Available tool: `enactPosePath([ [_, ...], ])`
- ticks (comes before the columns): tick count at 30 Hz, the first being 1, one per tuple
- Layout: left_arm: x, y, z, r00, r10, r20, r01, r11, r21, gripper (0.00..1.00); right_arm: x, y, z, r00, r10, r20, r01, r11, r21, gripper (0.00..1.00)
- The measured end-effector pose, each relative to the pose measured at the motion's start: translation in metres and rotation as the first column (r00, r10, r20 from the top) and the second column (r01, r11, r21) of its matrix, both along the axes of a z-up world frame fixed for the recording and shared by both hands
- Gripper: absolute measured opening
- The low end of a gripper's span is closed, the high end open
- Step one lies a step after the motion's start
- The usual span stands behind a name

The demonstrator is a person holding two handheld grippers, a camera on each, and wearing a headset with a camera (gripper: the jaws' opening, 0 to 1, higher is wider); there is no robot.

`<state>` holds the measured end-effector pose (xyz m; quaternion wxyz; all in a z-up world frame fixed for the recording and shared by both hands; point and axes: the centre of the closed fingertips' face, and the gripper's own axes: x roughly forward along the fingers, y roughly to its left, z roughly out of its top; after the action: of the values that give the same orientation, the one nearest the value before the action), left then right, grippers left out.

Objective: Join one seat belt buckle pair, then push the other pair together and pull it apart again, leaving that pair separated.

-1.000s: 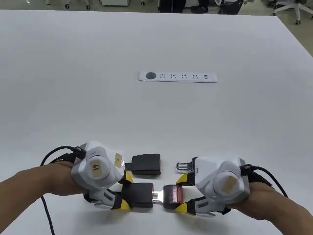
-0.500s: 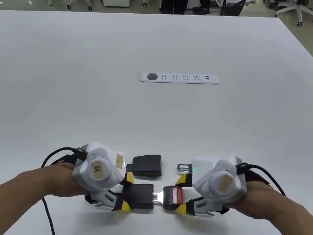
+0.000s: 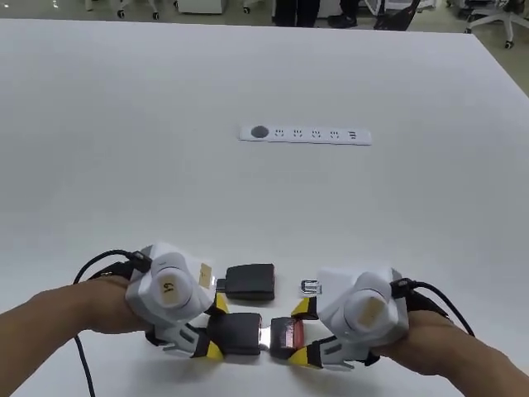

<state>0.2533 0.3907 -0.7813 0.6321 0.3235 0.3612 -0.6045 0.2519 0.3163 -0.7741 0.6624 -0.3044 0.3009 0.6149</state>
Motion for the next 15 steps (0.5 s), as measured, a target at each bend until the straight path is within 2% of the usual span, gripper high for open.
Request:
enactPosePath([
  [10, 0.0001, 0.0001, -0.0004, 1.000, -0.004, 0.002, 0.004, 1.000, 0.009, 0.32, 0.0000, 0.0012, 0.0008, 1.000, -0.002, 0.003, 0.002, 1.000, -0.010, 0.27],
  [14, 0.0006, -0.0010, -0.0003, 1.000, 0.005, -0.001, -0.005, 1.000, 0.005, 0.32, -0.0009, 0.0053, 0.0022, 1.000, -0.011, -0.002, 0.011, 1.000, 0.001, 0.27],
  [15, 0.0009, -0.0008, -0.0012, 1.000, 0.003, 0.000, -0.003, 1.000, 0.007, 0.32, -0.0017, 0.0066, -0.0010, 1.000, -0.004, -0.005, 0.004, 1.000, -0.008, 0.27],
])
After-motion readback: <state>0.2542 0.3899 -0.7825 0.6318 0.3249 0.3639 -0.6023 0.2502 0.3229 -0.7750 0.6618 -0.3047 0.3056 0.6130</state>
